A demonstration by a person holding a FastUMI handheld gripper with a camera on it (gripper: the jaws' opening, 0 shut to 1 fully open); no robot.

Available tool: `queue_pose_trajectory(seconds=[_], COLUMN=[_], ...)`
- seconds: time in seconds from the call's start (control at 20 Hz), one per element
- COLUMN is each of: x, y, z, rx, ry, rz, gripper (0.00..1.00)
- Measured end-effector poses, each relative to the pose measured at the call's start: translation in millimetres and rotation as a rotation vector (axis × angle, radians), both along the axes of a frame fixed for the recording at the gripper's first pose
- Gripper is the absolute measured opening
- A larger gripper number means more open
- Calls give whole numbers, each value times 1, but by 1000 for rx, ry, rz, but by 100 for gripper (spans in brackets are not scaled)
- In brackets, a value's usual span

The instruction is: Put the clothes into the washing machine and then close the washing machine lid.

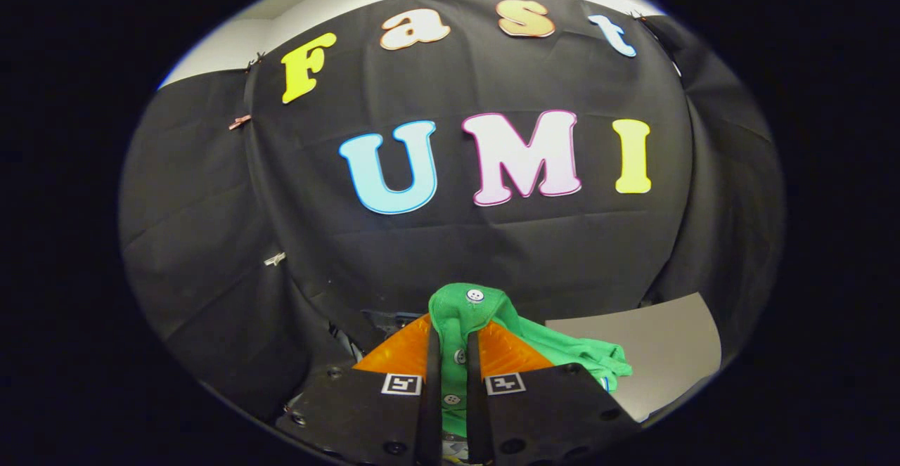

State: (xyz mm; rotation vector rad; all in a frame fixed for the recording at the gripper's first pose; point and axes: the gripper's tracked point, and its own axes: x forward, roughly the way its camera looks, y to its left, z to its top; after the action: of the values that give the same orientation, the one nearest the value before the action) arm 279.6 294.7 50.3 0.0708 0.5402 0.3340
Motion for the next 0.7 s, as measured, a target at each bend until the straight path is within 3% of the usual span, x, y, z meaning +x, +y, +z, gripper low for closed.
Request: queue_pose_trajectory(seconds=[0.4,0.7], x=[-1,0], y=[53,74], z=[-45,-123], rx=[6,-10], ry=[50,121], rz=[39,58], gripper=[18,18])
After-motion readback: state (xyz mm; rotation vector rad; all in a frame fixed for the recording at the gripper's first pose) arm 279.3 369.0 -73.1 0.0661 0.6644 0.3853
